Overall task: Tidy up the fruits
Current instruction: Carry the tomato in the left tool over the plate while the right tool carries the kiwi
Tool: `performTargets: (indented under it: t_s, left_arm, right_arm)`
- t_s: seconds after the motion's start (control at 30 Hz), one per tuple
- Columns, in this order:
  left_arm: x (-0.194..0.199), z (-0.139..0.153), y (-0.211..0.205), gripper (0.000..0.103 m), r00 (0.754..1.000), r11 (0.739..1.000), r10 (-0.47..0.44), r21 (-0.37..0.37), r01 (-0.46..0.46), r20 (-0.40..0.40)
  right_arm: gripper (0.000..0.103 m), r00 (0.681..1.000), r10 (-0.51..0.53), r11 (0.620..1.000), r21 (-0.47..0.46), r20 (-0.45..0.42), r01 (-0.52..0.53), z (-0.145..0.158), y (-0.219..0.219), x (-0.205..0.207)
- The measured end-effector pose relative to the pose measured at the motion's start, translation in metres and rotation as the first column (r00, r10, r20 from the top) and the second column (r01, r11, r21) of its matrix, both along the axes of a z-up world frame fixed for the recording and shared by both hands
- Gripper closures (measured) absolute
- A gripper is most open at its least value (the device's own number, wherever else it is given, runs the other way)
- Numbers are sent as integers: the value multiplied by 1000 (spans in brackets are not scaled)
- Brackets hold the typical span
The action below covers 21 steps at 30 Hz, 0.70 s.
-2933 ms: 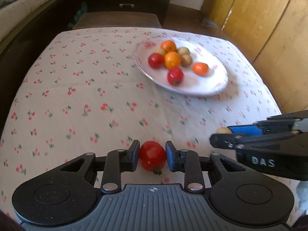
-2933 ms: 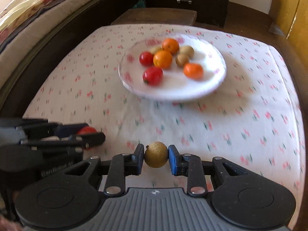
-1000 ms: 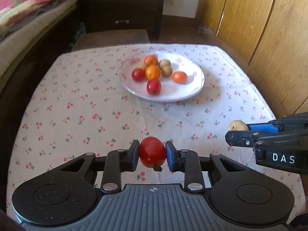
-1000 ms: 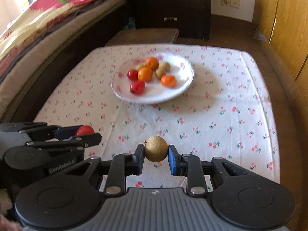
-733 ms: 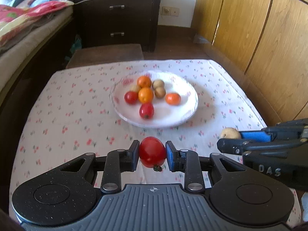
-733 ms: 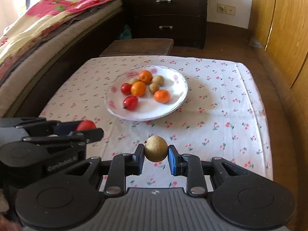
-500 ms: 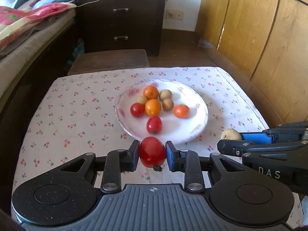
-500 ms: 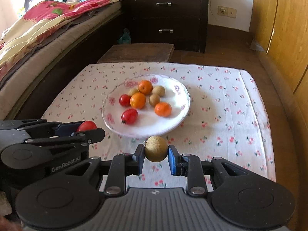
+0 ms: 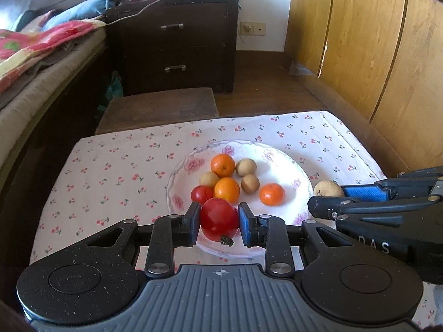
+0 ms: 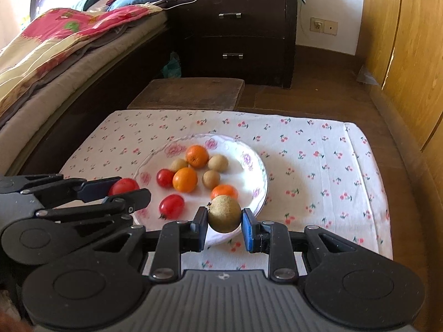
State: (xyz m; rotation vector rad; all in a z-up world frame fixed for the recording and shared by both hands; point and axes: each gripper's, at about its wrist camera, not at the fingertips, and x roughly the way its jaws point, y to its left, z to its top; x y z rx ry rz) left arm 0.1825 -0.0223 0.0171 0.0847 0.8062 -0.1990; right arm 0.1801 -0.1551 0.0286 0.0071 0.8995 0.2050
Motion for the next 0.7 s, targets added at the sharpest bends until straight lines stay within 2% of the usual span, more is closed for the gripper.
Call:
performTargets:
  t_s: [0.4,0.7]
  left_arm:
    - [28,-10,1,68,1000,1000,20,17,-20,-11]
    - [30,-16,1,68,999,1000,22,13,-21,-35]
  right_arm:
    - [75,1000,5,1000,-11,-20,-5,-15,8,29]
    - [75,998,-4,1000,-12,-60,3,-31,6,40]
